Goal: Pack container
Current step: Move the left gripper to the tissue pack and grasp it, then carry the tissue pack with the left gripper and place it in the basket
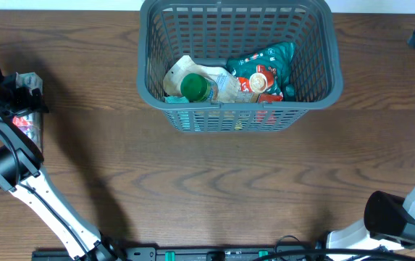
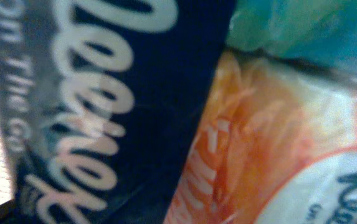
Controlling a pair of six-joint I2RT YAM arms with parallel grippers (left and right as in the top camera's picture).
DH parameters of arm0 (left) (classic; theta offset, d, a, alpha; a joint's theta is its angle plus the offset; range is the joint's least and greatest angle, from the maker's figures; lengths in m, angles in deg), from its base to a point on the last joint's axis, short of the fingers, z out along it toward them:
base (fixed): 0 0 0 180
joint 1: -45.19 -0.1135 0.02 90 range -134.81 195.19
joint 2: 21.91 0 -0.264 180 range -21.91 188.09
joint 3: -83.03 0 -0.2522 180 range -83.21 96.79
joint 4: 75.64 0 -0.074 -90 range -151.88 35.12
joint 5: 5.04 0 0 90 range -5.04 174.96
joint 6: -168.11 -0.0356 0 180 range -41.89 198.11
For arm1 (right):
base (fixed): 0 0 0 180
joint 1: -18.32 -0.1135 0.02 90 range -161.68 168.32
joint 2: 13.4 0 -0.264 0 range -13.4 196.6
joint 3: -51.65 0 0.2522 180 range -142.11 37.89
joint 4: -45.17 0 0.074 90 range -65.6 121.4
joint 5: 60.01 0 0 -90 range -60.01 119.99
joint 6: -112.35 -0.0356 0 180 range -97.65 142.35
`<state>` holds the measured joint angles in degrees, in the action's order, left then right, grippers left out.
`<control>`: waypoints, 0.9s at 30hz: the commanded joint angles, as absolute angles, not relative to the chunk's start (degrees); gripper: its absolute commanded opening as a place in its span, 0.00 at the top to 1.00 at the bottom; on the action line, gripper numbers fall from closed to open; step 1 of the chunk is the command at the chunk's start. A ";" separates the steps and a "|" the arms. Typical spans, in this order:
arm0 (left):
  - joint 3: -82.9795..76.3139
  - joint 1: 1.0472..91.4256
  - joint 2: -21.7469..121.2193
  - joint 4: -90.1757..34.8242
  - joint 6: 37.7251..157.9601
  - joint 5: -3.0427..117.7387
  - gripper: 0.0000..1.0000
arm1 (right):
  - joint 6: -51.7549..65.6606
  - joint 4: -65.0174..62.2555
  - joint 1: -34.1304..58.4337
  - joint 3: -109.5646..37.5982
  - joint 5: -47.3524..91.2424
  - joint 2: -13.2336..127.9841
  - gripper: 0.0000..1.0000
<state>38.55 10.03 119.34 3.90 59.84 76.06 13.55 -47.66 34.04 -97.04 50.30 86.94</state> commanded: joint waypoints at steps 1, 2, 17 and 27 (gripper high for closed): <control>37.19 10.14 120.08 3.74 59.54 74.86 0.02 | 12.53 -47.77 34.37 -97.15 50.48 86.94 0.01; 36.77 10.25 120.08 3.61 59.54 74.86 0.01 | 12.53 -47.77 34.37 -97.13 50.48 86.94 0.01; 35.73 10.62 120.06 5.30 60.67 74.88 0.94 | 12.53 -47.77 34.37 -97.15 50.48 86.94 0.01; 38.37 10.62 115.91 5.73 68.02 74.86 0.94 | 12.53 -47.77 34.37 -97.15 50.48 86.94 0.01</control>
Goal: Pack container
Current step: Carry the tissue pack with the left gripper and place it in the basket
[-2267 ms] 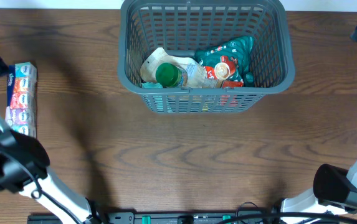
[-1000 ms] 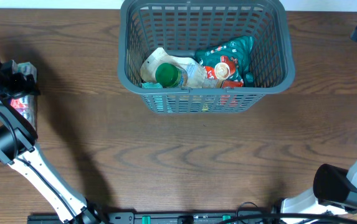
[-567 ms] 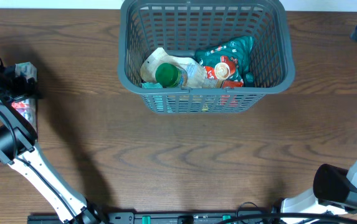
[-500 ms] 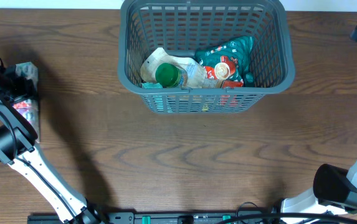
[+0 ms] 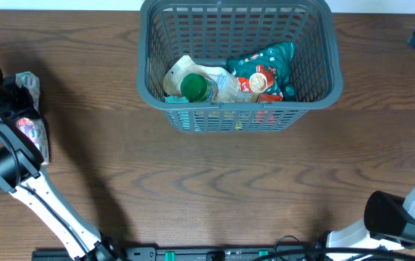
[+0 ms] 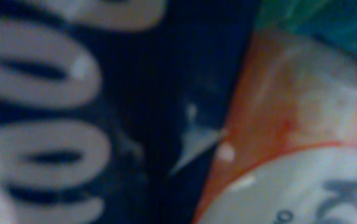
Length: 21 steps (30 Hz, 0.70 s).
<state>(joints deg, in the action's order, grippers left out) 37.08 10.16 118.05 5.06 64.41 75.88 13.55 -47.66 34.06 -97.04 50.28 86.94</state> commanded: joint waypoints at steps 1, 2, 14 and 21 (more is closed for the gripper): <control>39.35 10.62 114.79 5.73 68.57 74.81 0.94 | 12.53 -47.77 34.37 -97.13 50.48 86.94 0.01; 40.27 10.62 113.57 5.71 69.05 74.62 0.94 | 12.53 -47.77 34.37 -97.13 50.48 86.94 0.01; 45.58 12.08 88.96 -12.52 75.23 48.65 0.94 | 12.53 -47.77 34.37 -97.13 50.48 86.94 0.01; 45.56 24.52 77.13 -32.06 77.20 42.29 0.94 | 12.53 -47.77 34.37 -97.15 50.48 86.94 0.01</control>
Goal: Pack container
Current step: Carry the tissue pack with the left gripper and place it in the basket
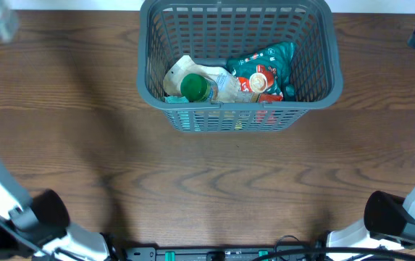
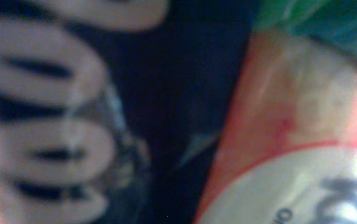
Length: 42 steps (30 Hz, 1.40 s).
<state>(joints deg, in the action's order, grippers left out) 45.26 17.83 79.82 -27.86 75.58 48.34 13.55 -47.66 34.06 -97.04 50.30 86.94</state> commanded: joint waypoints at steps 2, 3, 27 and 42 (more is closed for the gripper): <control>45.56 29.33 76.08 -35.51 75.25 42.27 0.94 | 12.53 -47.77 34.37 -97.15 50.48 86.94 0.01; 45.56 31.76 75.95 -36.80 73.79 42.27 0.94 | 12.53 -47.77 34.37 -97.13 50.48 86.94 0.01; 45.28 68.45 94.49 -29.57 58.03 48.74 0.94 | 12.53 -47.77 34.37 -97.15 50.46 86.94 0.01; 45.28 71.10 98.03 -8.02 33.48 63.10 0.94 | 12.53 -47.77 34.37 -97.15 50.48 86.94 0.01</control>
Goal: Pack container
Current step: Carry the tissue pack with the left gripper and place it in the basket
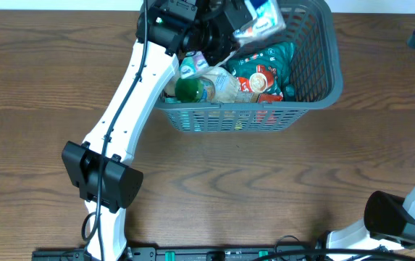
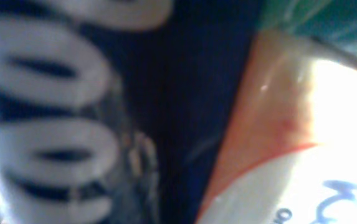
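The grey plastic basket (image 1: 316,94) stands at the table's far middle. My left gripper (image 1: 229,20) reaches over its left rim, shut on a white and blue snack packet (image 1: 261,16) held above the basket's back part. The packet's dark blue and orange print (image 2: 184,124) fills the left wrist view, blurred, and hides the fingers. A dark part of my right arm shows at the top right edge; its jaws cannot be made out.
Inside the basket lie a green-capped bottle (image 1: 187,88), a teal packet (image 1: 272,59) and a small red tub with a white lid (image 1: 259,81). My left arm (image 1: 131,94) crosses the table from its base at the lower left.
My left arm has moved from the table's far left corner to the basket. The packet, still in its grip, now hangs above the basket's back part.
My left gripper first held the packet at the table's left edge. Then it was slightly nearer the front there. Then the packet showed at the far left corner, and now it is above the basket. The right arm stayed still.
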Controlling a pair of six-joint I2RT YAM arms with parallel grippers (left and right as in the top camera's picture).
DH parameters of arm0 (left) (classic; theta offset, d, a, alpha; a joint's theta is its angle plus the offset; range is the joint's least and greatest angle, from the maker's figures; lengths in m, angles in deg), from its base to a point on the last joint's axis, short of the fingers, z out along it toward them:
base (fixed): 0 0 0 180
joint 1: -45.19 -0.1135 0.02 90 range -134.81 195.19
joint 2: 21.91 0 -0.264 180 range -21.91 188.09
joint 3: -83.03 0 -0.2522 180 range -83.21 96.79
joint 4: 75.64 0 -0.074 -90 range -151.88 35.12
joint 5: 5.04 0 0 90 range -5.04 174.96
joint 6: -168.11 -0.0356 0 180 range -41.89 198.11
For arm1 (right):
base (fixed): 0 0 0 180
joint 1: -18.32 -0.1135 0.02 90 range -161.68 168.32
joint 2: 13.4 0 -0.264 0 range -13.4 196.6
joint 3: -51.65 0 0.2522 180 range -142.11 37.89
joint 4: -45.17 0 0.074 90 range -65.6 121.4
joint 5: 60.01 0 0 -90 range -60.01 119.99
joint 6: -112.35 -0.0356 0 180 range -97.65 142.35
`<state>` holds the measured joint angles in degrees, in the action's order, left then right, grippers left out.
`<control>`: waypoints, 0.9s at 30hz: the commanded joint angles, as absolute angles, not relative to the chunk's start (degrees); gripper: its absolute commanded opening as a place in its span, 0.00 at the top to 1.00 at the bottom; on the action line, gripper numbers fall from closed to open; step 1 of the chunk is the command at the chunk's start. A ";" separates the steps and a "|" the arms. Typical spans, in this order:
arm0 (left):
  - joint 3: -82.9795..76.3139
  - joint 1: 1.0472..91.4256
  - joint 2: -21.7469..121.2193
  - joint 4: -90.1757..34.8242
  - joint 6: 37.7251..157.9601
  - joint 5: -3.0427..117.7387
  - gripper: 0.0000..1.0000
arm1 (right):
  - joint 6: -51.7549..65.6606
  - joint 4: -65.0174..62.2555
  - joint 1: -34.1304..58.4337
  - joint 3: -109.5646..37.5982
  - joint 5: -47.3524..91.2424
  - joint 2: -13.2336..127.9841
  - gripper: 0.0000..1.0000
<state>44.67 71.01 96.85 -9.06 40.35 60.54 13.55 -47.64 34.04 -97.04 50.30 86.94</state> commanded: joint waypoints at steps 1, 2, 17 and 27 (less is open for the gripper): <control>45.28 71.10 98.49 -7.27 33.48 63.62 0.94 | 12.53 -47.77 34.37 -97.13 50.48 86.94 0.01; 45.28 71.10 98.88 -6.57 33.48 63.66 0.94 | 12.53 -47.77 34.37 -97.15 50.48 86.94 0.01; 45.06 71.51 103.45 -4.30 35.30 63.64 0.01 | 12.53 -47.77 34.37 -97.13 50.48 86.94 0.01; 45.19 71.58 98.97 -6.46 37.94 63.62 0.01 | 12.53 -47.77 34.37 -97.15 50.48 86.94 0.01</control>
